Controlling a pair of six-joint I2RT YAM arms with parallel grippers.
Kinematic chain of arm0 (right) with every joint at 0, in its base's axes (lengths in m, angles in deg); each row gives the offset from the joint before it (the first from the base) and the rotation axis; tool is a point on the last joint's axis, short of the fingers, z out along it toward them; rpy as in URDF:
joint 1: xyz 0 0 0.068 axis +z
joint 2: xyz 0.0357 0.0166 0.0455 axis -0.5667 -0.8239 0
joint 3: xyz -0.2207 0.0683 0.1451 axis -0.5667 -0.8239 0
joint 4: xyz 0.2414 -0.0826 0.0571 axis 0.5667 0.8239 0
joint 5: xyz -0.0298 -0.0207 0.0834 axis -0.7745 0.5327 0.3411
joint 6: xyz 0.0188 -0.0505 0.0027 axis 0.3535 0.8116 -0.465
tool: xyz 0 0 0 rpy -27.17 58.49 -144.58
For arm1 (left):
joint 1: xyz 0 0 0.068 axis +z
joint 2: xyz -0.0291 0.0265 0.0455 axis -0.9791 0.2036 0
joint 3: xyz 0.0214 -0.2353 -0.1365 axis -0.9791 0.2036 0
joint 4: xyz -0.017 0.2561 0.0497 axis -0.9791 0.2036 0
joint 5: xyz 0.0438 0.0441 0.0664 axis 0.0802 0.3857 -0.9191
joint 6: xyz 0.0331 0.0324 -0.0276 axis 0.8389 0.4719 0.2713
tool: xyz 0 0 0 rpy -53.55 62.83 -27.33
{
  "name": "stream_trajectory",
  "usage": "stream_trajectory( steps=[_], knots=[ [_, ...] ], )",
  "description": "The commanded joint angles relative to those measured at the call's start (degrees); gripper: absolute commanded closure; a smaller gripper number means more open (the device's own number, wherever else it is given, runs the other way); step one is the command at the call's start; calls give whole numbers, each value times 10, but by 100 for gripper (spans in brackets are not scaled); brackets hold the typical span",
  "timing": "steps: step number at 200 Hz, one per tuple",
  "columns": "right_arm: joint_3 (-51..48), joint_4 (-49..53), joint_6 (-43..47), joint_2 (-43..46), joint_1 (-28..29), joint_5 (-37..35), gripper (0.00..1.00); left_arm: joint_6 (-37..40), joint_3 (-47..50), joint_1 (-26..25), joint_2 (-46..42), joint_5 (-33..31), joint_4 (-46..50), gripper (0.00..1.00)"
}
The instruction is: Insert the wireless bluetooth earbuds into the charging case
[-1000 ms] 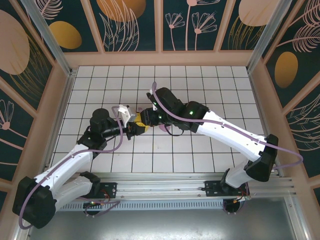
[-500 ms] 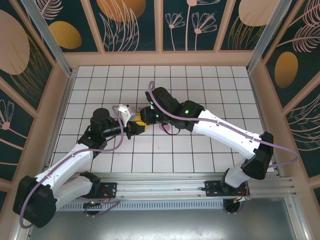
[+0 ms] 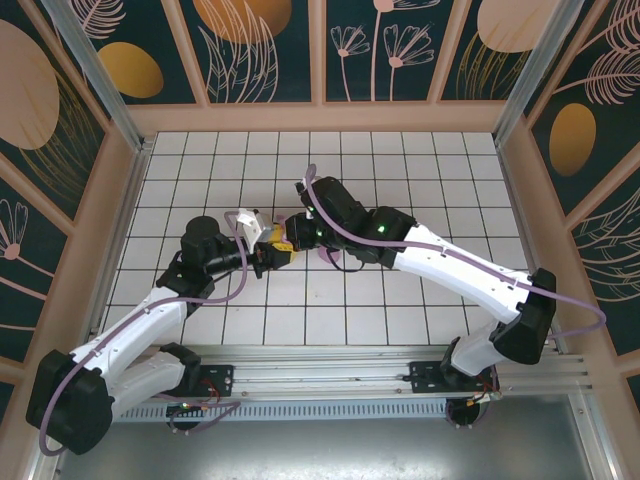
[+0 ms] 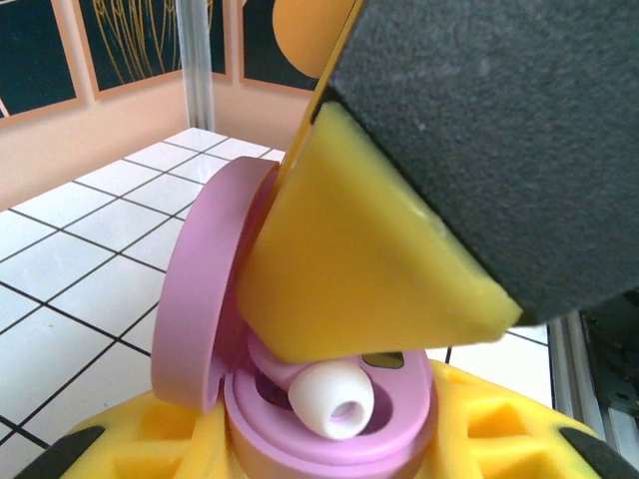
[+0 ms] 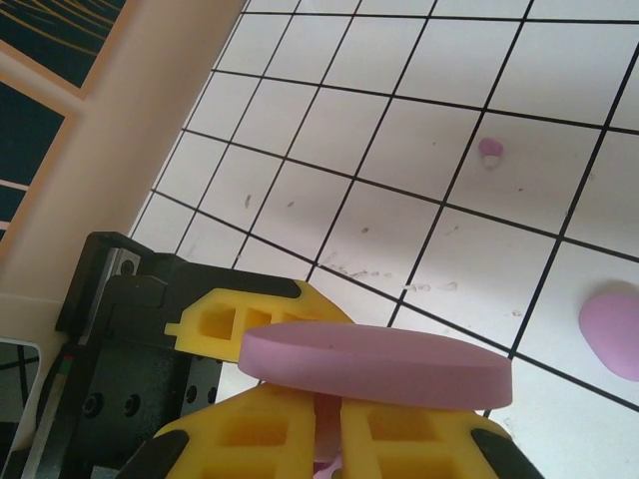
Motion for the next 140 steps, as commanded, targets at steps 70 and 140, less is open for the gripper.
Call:
stream_trajectory(
  steps=[70, 140],
  knots=[
    [42, 50, 4, -1, -4, -10, 93, 49, -8, -5, 6, 3, 19, 100],
    [98, 114, 10, -36, -3, -8, 96, 61, -6, -5, 11, -8, 25, 100]
  ],
)
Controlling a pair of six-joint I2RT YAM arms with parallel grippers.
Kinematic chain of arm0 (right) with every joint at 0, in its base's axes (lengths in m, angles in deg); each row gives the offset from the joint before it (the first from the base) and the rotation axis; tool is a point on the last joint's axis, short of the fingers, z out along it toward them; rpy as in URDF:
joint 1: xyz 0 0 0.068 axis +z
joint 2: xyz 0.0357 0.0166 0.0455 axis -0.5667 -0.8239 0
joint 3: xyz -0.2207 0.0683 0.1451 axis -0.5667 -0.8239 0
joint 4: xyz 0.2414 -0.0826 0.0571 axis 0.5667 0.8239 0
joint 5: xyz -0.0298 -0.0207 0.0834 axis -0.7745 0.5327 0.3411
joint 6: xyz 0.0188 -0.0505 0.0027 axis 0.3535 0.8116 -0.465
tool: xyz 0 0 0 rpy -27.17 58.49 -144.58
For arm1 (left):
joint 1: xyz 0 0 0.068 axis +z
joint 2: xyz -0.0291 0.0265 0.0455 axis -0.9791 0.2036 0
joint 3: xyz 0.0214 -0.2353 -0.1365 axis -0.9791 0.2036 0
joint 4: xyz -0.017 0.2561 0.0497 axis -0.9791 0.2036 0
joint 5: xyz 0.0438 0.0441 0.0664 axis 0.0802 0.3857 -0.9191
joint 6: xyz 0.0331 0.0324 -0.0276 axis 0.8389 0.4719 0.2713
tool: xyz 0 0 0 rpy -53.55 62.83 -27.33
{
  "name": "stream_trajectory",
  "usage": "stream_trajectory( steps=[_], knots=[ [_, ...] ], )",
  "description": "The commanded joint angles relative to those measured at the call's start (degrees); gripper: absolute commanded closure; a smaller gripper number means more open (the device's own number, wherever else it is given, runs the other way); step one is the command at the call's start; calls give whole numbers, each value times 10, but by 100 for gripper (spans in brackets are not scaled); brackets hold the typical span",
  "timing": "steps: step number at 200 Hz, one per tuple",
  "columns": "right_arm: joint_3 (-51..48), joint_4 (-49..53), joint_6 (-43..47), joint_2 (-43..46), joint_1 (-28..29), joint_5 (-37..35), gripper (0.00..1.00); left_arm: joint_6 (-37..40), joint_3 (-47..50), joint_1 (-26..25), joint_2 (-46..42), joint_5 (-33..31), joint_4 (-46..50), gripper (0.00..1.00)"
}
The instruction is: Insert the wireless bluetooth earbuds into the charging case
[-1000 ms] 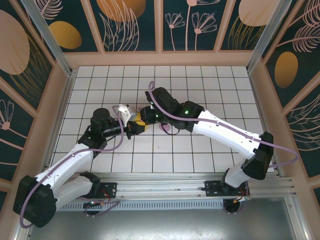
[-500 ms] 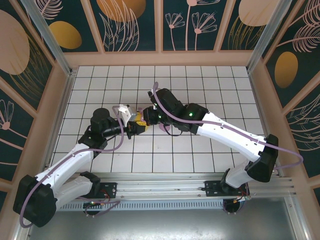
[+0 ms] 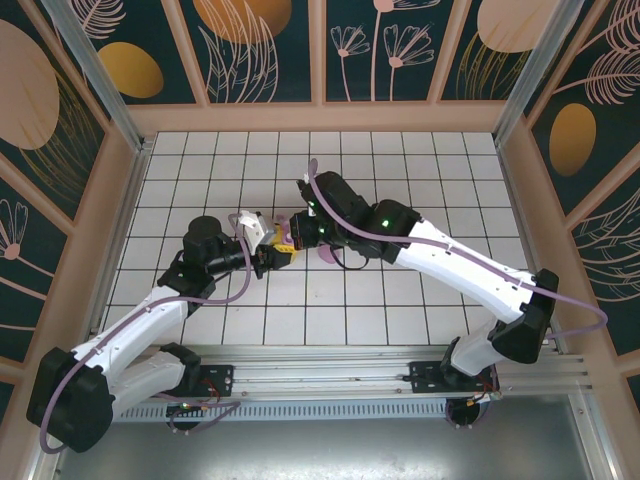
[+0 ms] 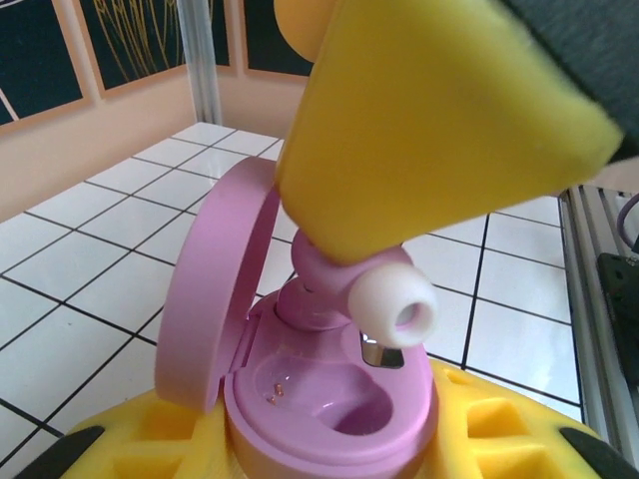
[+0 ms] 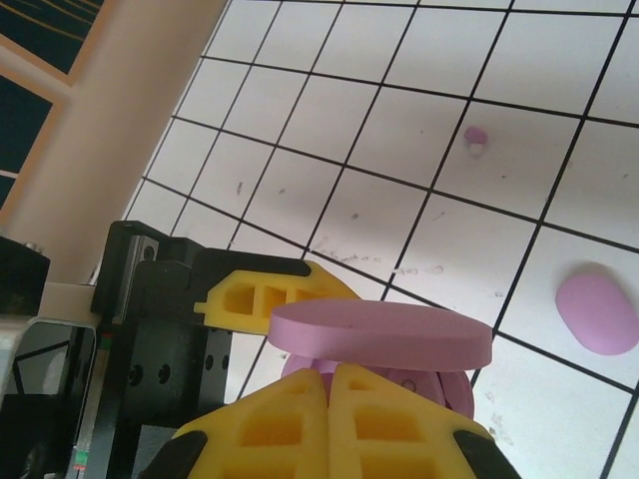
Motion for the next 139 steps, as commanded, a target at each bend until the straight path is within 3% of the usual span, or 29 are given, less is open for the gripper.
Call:
stream_trajectory(
  steps=[1, 101, 139],
  knots=[
    [40, 38, 7, -25, -3, -8, 96, 17, -6, -3, 5, 4, 9, 100],
    [113, 139, 24, -94, 4, -30, 96, 14, 0, -3, -3, 7, -8, 100],
    [101, 130, 27, -83, 6, -59, 96, -6, 8, -3, -3, 19, -38, 100]
  ],
)
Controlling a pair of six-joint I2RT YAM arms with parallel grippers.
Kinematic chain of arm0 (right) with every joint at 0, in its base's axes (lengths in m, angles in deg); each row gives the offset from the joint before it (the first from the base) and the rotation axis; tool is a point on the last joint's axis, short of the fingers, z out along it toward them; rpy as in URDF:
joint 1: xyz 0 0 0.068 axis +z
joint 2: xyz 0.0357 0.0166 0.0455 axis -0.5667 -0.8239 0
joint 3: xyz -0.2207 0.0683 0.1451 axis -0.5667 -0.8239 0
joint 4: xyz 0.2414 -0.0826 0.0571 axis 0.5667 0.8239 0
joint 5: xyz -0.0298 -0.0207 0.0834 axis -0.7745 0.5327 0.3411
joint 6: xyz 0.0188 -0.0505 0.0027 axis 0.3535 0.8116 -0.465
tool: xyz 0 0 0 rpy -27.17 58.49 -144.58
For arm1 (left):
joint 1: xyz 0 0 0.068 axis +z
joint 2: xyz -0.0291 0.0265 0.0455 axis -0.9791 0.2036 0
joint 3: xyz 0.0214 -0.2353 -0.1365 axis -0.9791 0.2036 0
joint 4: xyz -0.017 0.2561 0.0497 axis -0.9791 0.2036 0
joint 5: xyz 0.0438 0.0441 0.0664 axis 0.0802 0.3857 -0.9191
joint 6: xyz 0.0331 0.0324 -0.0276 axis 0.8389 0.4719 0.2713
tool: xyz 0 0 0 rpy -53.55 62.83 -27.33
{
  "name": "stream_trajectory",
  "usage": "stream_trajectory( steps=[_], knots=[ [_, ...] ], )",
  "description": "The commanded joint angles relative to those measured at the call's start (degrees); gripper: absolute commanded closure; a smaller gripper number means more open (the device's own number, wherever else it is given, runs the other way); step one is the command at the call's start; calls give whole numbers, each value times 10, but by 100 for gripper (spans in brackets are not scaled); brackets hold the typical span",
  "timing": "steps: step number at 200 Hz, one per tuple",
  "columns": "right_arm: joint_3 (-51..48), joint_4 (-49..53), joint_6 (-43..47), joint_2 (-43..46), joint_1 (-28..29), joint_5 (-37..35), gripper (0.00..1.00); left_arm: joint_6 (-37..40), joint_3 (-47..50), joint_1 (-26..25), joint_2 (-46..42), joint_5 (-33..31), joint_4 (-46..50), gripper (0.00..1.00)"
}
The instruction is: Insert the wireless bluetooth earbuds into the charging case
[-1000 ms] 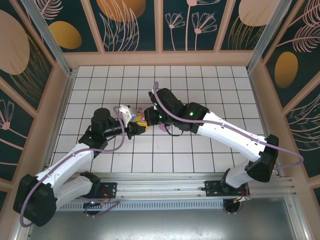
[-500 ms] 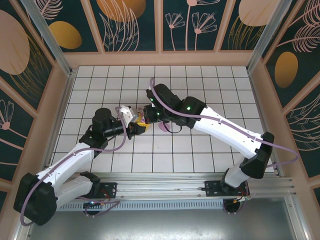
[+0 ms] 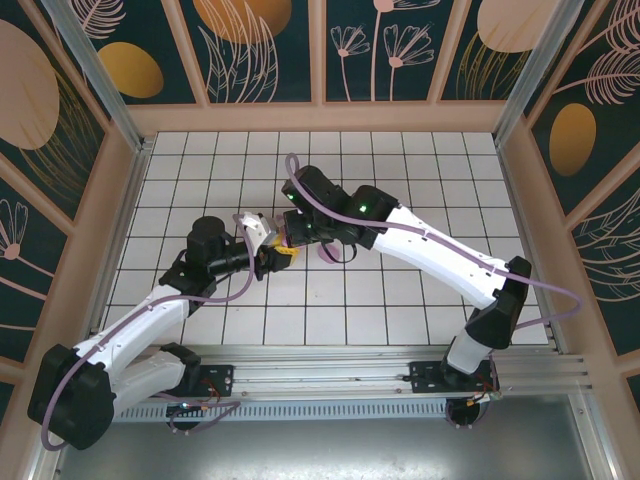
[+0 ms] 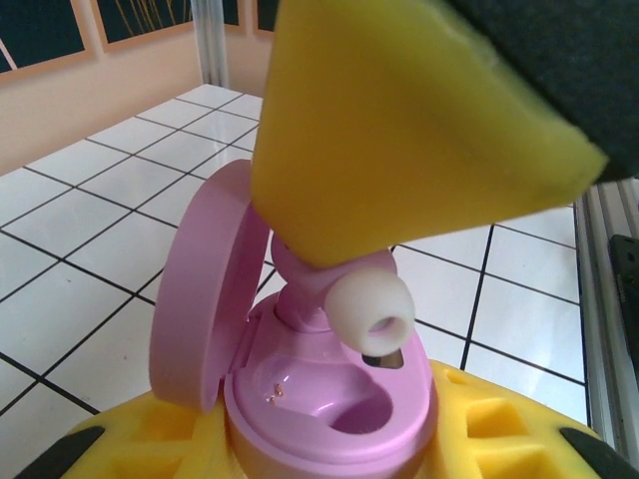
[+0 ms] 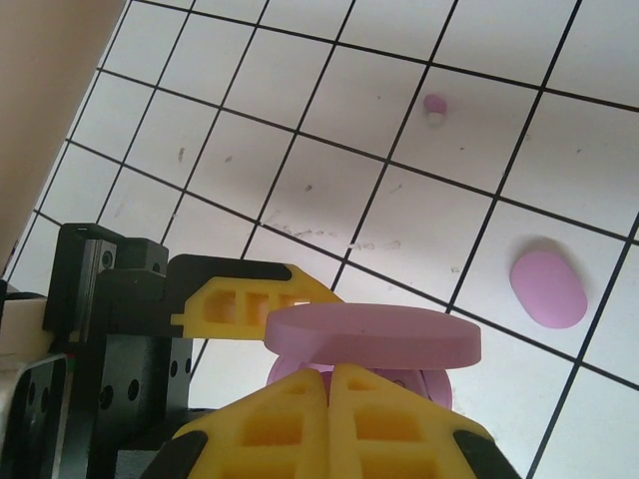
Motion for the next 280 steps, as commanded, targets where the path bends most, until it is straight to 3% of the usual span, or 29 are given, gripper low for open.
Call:
stream_trajectory(
  steps=[1, 42, 83, 165, 221, 280],
  knots=[
    [-4, 19, 9, 2, 3, -37, 96, -6, 4, -3, -11, 34, -63, 100],
    [-62, -40, 22, 47, 6, -46, 96, -48, -1, -3, -8, 51, -103, 100],
    [-63, -29, 30, 50, 8, -52, 96, -80, -4, -3, -3, 59, -136, 100],
    [-14, 19, 46, 13, 16, -3, 96, -64, -5, -3, 0, 57, -116, 100],
    [7, 50, 52, -19, 19, 14, 86, -58, -5, -4, 0, 55, -109, 100],
    [16, 56, 45, -26, 18, 3, 83, -51, -4, -3, -7, 52, -99, 100]
  ],
)
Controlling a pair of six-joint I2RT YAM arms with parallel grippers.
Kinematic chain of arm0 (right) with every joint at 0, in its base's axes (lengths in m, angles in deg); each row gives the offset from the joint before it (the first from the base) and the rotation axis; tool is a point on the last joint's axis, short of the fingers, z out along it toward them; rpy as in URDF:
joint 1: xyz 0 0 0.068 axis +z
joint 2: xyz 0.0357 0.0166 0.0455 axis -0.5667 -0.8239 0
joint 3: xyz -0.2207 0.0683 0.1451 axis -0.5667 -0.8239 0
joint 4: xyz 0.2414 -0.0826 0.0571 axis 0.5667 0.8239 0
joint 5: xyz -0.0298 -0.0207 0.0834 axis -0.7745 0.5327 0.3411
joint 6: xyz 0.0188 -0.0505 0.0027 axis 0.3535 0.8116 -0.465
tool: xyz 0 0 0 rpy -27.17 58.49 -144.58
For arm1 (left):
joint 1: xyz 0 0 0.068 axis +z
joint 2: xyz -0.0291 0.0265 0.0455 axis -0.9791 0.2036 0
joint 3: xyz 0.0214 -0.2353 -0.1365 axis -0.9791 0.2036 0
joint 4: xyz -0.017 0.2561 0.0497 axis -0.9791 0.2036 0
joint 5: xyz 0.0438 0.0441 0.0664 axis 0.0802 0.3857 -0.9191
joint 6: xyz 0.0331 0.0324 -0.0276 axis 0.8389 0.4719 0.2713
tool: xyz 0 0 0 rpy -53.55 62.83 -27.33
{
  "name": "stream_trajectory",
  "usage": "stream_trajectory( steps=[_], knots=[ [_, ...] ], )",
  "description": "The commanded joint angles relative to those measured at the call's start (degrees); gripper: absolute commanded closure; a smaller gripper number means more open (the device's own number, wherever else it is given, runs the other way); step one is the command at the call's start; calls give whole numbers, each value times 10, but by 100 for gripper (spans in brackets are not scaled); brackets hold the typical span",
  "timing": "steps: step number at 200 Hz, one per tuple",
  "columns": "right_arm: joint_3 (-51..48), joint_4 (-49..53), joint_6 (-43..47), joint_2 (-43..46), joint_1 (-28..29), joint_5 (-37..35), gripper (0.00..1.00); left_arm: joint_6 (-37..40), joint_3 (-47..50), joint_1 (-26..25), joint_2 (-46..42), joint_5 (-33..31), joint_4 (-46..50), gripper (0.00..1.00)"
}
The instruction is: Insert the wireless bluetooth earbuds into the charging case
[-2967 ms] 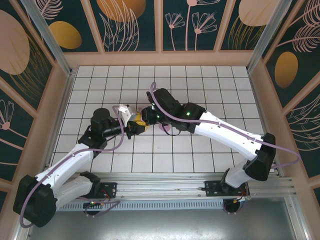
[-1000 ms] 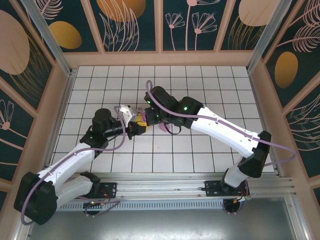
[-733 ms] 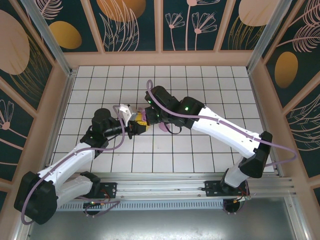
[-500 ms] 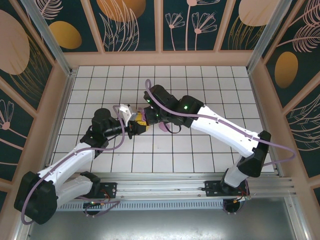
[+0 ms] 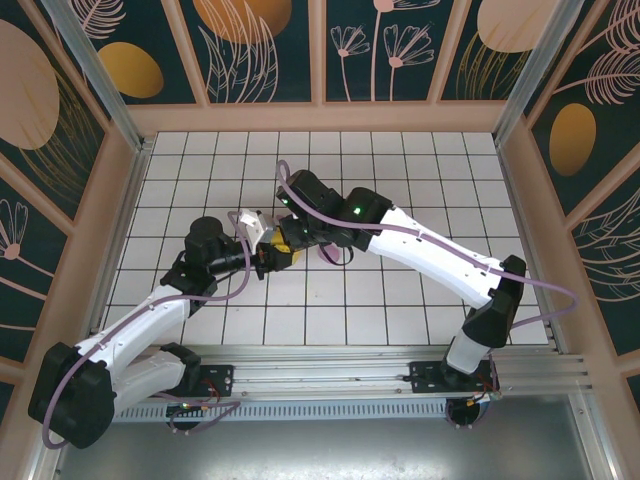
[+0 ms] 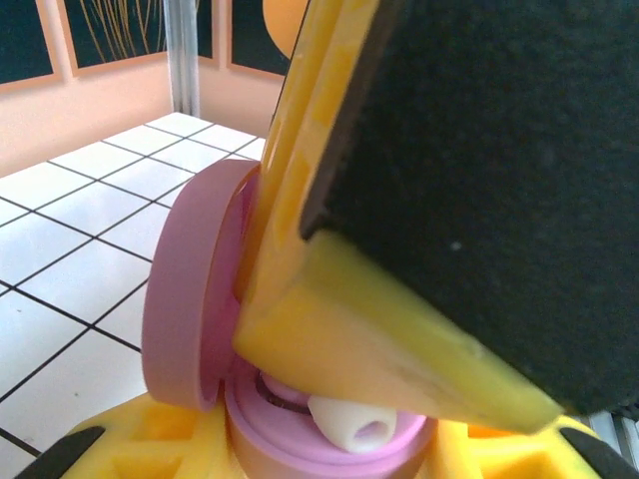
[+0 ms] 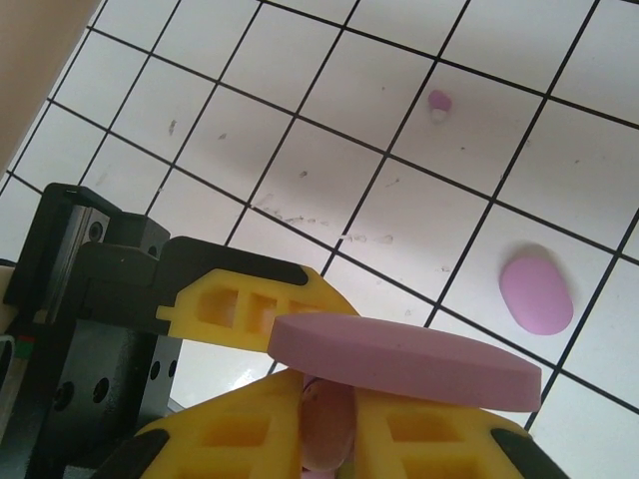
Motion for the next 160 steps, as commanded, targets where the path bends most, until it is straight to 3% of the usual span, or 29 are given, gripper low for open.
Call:
stream_trajectory(
  steps=[1, 52, 118, 160],
  knots=[
    [8, 43, -1, -13, 4, 7, 83, 16, -9, -3, -11, 13, -42, 100],
    [-4, 22, -16, 20, 2, -18, 91, 18, -9, -3, -11, -9, -32, 100],
    [-119, -99, -42, 143, -29, 26, 92, -7, -16, -2, 2, -36, -26, 100],
    [-152, -110, -53, 183, -42, 36, 93, -15, -17, -3, 5, -48, -30, 100]
  ],
)
